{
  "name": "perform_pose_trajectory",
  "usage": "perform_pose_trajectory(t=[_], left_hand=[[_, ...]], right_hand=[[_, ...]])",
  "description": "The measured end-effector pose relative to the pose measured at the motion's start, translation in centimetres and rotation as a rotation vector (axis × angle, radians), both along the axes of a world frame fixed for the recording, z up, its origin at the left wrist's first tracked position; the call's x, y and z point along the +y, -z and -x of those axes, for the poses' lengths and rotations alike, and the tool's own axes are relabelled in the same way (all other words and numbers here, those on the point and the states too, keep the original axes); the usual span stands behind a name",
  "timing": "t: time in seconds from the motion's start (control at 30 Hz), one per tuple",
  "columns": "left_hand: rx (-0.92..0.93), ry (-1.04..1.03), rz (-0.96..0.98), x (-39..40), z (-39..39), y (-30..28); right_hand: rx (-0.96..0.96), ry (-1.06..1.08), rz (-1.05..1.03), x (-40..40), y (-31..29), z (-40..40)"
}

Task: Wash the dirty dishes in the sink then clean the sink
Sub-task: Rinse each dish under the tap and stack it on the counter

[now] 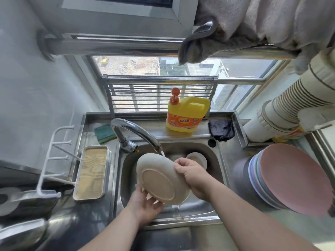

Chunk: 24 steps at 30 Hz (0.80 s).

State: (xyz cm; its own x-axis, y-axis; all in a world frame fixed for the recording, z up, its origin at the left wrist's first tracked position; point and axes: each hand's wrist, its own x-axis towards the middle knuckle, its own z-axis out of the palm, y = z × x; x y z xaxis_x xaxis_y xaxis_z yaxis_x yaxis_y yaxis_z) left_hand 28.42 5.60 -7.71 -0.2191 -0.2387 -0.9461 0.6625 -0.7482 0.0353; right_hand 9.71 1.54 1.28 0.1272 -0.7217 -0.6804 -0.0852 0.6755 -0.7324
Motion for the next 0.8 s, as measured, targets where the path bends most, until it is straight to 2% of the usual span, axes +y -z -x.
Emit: perform_pose_trajectory(t=[0.23, 0.43, 0.6, 0.8], left_hand=[[-0.070, -0.103, -0.085, -0.2, -2.2, -0.2], [-0.014, -0.171, -0.091, -0.3, -2.8, -0.5], [0.000, -0.285, -0.077, -0.4, -3.4, 0.3], [0.019, -0.369, -0.011, -0.5, -4.0, 0.2]], right_hand=[[-0.212, 0.255, -0.219, -1.6, -0.1, -1.3], [-0.327, 0.545, -0.321, -3.3, 0.1, -2.4], [-0.365, 0.586, -0.307, -4.8, 0.2, -4.5], [-0.314, 0.630, -0.323, -5.3, 1.0, -3.7]])
